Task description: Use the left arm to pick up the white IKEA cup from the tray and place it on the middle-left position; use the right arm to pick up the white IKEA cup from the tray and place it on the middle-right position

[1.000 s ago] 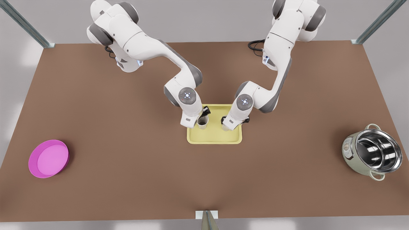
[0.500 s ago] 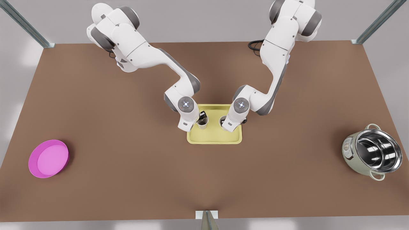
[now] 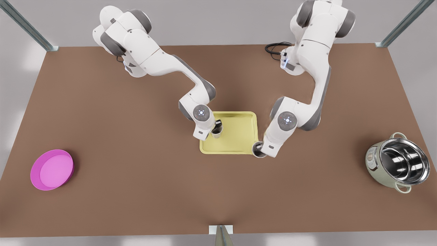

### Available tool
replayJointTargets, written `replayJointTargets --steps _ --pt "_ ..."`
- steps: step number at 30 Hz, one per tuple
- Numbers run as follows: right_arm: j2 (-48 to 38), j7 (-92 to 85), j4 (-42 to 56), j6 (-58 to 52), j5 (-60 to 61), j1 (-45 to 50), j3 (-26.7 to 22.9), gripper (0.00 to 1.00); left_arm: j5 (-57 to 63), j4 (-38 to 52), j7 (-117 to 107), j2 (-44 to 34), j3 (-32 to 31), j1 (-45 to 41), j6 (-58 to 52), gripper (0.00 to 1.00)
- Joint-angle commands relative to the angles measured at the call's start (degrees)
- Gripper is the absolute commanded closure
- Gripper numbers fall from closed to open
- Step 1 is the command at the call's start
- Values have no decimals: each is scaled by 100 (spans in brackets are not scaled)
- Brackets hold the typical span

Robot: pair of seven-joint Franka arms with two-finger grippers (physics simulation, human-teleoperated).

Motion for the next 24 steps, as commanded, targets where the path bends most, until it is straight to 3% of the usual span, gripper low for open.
replayJointTargets --steps 1,3,5,7,12,13,15,20,24 --pt "-15 174 3 17 -62 -1 11 72 233 92 2283 16 23 705 -580 92" --pt "-15 165 3 17 -62 -1 20 93 558 136 2979 287 23 1093 430 92" --pt "-23 165 3 8 -62 -10 38 98 656 128 2962 569 23 1101 1081 92" --pt "-85 156 21 -141 -62 -36 47 100 647 119 2944 684 23 1093 1258 92" --pt "-823 -626 206 -1723 -62 -941 389 100 709 119 2953 974 23 1075 1512 88" --pt "-902 -881 293 -1978 -62 -1108 389 100 709 119 2953 983 23 1066 1512 65" --pt "-946 -1382 478 -2418 -53 -1442 389 100 700 119 2953 1018 14 1066 1512 0" --pt "-911 -2673 803 -2963 -123 -2321 363 100 709 119 2988 1018 23 1075 1504 0" --pt "-709 -3772 944 -2963 -106 -2392 -305 100 691 110 2979 983 14 1057 1433 0"
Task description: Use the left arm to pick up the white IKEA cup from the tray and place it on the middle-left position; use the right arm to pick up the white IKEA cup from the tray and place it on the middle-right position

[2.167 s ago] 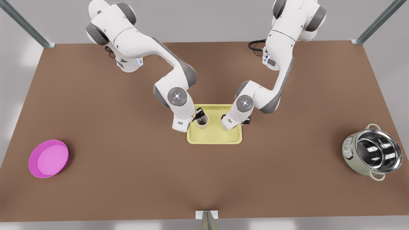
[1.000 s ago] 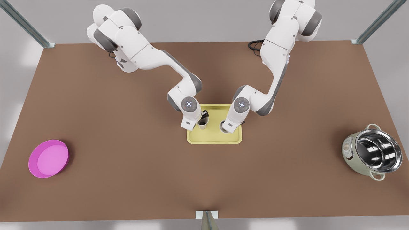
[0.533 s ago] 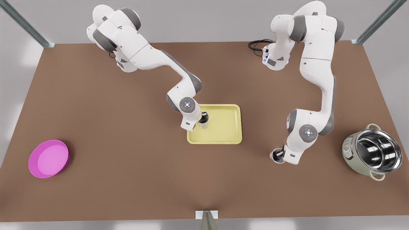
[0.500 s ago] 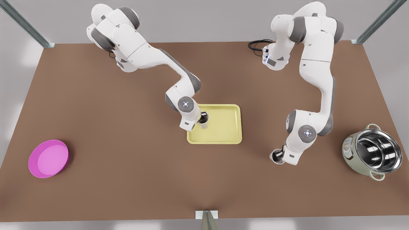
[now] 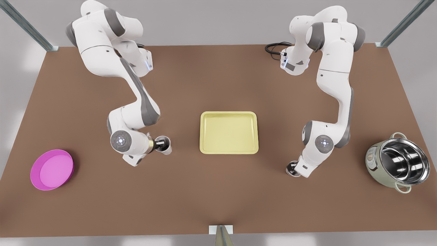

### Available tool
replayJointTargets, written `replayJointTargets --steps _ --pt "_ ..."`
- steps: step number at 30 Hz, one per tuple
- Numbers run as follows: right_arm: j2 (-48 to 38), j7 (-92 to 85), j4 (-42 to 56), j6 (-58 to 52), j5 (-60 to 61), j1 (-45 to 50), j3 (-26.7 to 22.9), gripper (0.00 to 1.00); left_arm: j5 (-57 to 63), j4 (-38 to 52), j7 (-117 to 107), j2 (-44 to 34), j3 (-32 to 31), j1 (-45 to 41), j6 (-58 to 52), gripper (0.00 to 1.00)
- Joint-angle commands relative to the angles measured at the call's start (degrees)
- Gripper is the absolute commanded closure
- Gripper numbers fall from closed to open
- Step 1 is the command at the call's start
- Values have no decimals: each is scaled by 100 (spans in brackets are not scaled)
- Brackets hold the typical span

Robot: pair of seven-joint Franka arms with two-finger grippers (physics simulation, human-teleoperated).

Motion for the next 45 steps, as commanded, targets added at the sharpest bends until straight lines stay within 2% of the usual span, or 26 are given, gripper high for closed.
replayJointTargets --steps 1,3,4,6,7,8,9,10,11,18,32,33,35,37,39,41,45 --pt "98 -2306 42 -433 -157 -9 -233 100 138 2 497 -40 0 -1 -50 0" --pt "388 -2543 252 -415 -166 -9 -426 100 146 19 532 -154 0 8 -321 0" --pt "590 -2675 489 -415 -166 -9 -558 100 155 72 541 -408 0 8 -822 0" --pt "863 -3070 745 -362 -166 -18 -769 100 68 801 988 -1270 -70 -18 -3221 0" --pt "907 -3193 797 -362 -166 -62 -796 100 -310 846 1191 -2060 -53 -10 -4190 0" --pt "907 -3220 833 -354 -166 -97 -796 100 -398 83 1480 -2824 -26 34 -3971 0" --pt "915 -3343 894 -345 -166 -176 -796 100 -460 -245 1833 -3169 62 219 -3582 0" --pt "933 -3457 912 -319 -166 -176 -892 100 -740 519 1807 -2818 53 272 -4302 0" --pt "1047 -3571 1043 -310 -166 -246 -910 100 -759 573 1833 -2800 53 333 -4357 0" --pt "1548 -4318 1167 683 -157 -378 -1086 100 -759 538 1710 -2756 9 280 -4392 0" --pt "1742 -4371 1211 745 -148 -396 -1077 99 -680 529 1736 -2677 9 280 -4374 0" --pt "1742 -4371 1211 745 -148 -396 -1086 98 -680 529 1736 -2677 9 280 -4383 0" --pt "1742 -4371 1211 851 -122 -396 -1086 77 -680 512 1727 -2677 0 272 -4383 0" --pt "1742 -4362 1211 851 -104 -396 -1086 65 -680 512 1719 -2677 0 272 -4383 0" --pt "1742 -4354 1211 851 -95 -396 -1086 59 -680 512 1719 -2677 0 272 -4357 0" --pt "1742 -4345 1211 851 -95 -396 -1086 58 -671 512 1727 -2668 0 272 -4339 0" --pt "1733 -4327 1211 851 -87 -422 -1086 46 -548 529 1727 -2668 0 272 -4321 0"
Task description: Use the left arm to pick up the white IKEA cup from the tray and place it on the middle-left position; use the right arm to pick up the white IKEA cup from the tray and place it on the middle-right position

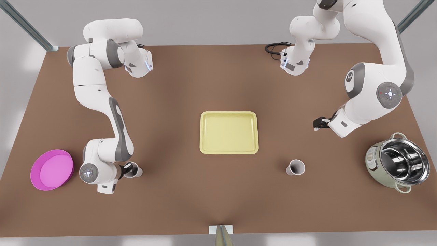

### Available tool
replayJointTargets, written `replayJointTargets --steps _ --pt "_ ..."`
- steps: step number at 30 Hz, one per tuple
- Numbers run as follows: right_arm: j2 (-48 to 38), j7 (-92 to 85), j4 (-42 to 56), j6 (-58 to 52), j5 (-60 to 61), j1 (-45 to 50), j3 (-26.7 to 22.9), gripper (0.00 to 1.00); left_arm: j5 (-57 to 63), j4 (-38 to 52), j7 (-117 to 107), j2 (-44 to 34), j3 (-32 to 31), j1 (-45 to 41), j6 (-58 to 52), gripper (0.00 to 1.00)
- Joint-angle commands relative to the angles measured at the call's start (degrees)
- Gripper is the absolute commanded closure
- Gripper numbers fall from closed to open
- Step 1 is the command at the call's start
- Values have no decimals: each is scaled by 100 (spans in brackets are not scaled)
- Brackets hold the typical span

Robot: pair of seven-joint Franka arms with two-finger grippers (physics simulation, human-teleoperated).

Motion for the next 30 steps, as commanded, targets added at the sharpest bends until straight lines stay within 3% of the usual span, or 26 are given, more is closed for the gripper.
replayJointTargets --steps 1,8,12,15,19,21,23,25,28,30 --pt "-13 -355 3 14 7 -5 9 43 60 6 174 -6 0 0 15 0" --pt "-180 -329 3 -100 218 -5 18 33 60 41 174 -6 0 0 15 0" --pt "-250 -338 -6 -328 481 -5 27 17 60 50 174 3 0 -27 15 0" --pt "-347 -320 -6 -583 481 3 27 14 51 59 174 3 0 -53 15 0" --pt "-1568 470 3 -1813 429 91 202 2 130 94 192 3 0 -62 164 0" --pt "-2737 2816 3 -2938 429 469 256 0 130 94 192 29 0 -53 173 0" --pt "-3219 2993 -224 -2842 -95 662 299 0 130 94 192 29 0 -62 173 0" --pt "-4607 2993 -2524 -1588 -178 803 264 0 130 94 200 29 0 -62 208 0" --pt "-4777 2712 -2827 -1313 -143 645 150 0 139 94 192 29 0 -88 234 0" --pt "-4759 1877 -2854 -1243 -151 645 -483 0 139 94 192 29 0 -88 234 0"
